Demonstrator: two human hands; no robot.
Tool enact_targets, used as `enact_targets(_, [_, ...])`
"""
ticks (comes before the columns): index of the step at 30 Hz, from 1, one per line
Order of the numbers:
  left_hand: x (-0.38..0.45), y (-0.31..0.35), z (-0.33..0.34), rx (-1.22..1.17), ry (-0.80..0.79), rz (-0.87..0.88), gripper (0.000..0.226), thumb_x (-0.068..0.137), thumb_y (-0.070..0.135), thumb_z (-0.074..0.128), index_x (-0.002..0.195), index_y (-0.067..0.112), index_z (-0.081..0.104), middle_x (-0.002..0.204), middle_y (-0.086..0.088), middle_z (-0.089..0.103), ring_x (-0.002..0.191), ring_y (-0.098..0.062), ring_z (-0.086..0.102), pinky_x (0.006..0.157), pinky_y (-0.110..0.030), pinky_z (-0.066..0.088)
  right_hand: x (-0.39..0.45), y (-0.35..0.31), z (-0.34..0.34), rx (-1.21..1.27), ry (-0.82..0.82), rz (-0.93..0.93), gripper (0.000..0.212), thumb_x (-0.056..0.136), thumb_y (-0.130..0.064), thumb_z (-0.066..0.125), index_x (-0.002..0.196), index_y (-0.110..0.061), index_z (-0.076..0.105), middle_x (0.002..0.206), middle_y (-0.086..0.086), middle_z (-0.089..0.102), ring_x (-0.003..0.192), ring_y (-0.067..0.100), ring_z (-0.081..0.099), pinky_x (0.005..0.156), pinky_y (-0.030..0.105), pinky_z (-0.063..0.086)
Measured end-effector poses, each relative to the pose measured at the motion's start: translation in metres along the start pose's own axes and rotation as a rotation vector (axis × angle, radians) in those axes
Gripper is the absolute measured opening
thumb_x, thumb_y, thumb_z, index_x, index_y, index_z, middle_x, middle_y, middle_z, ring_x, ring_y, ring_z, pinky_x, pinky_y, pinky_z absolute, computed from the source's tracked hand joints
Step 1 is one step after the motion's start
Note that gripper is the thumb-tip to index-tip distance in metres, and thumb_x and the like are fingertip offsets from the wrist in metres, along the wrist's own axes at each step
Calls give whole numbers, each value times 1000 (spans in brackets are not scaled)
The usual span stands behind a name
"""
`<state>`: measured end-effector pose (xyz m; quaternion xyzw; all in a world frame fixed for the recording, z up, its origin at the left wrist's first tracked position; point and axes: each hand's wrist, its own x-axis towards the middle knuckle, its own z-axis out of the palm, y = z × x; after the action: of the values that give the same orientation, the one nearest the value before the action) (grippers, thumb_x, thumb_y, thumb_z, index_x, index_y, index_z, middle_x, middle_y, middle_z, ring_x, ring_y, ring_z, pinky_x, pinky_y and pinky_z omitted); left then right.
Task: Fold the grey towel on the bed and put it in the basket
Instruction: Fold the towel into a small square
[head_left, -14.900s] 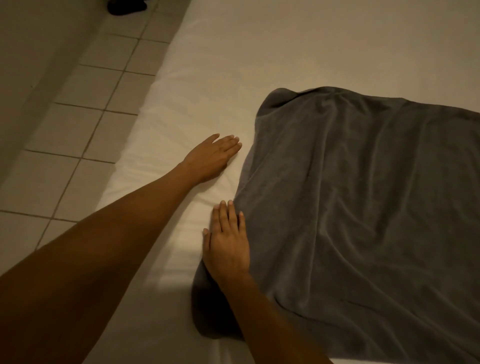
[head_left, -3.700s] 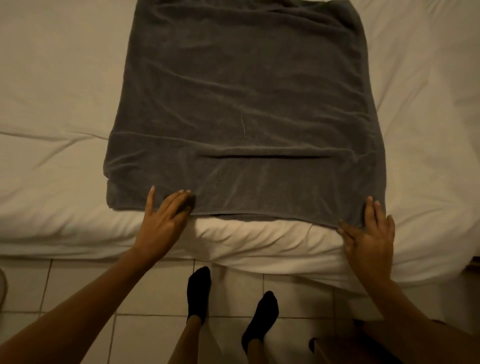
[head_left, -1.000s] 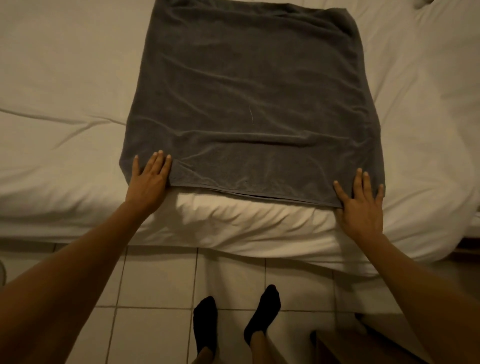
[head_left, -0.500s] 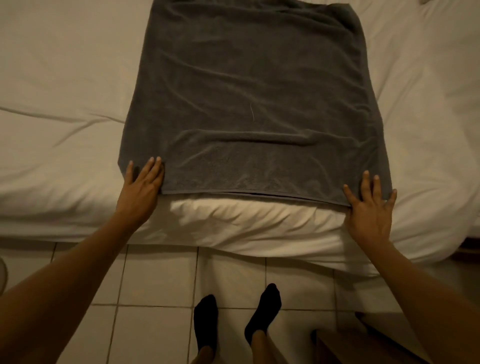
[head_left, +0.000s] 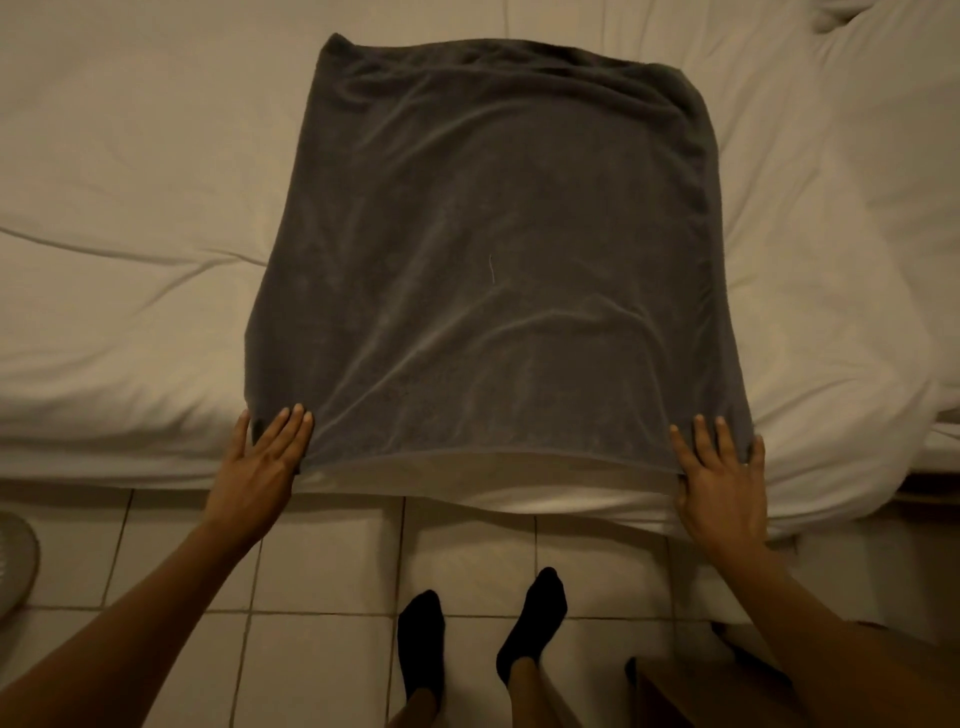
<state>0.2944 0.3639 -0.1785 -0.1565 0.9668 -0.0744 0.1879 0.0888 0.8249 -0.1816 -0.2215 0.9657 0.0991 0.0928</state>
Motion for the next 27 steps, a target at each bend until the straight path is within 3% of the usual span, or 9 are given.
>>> enact_targets(3, [8,7,7,78,-17,6,63,98,20,35,151,10,2,160,-9,4,148,-19,5,103,-42,-33,2,-6,8,-11,-38,41,73,69,-13,78,136,-14,50,142,23,46,135,42,37,108,62,16])
enact_targets(5, [17,14,7,80,-20,-1,63,99,23,32,150,9,-1,160,-10,2,149,-20,3,102,-44,-33,9,-12,5,-17,-55,64,72,77,-18,72,142,-19,41,148,22,37,140,40,27,112,60,9])
enact_targets(8, [27,24,4,24,5,-3,73,95,28,46,150,9,2,160,-12,9,148,-21,9,106,-44,-31,18,-19,3,-42,-86,31,78,83,-29,65,148,-27,23,156,18,22,145,36,12,114,57,-3])
enact_targets(10, [29,30,4,-9,15,19,77,92,31,53,151,10,7,159,-12,15,147,-22,16,107,-45,-31,21,-24,-1,-23,-76,14,77,84,-29,64,149,-29,23,157,18,18,146,36,9,114,56,-6])
enact_targets(17, [28,24,-12,-130,38,56,70,84,16,66,145,7,31,150,-14,37,138,-27,38,111,-43,-25,16,-22,-15,4,-67,52,69,91,-29,56,149,-27,20,157,20,16,146,35,9,114,58,-1])
enact_targets(21, [39,19,-35,-167,83,36,67,84,15,66,144,7,36,149,-16,39,138,-29,39,112,-43,-23,21,-22,-36,62,-48,100,69,87,-17,62,147,-21,29,154,24,22,144,38,17,112,61,8])
enact_targets(24, [53,13,-55,-158,95,-2,64,84,12,64,143,10,40,149,-16,38,139,-28,38,109,-43,-28,29,-21,-54,65,-47,127,69,87,-14,60,148,-21,28,155,24,18,145,37,13,113,60,4])
enact_targets(27, [67,2,-74,-89,39,-3,79,77,12,71,146,10,33,154,-13,30,143,-25,28,105,-48,-31,38,-20,-73,58,-20,166,68,88,-14,58,148,-24,27,156,24,16,146,36,11,114,58,1])
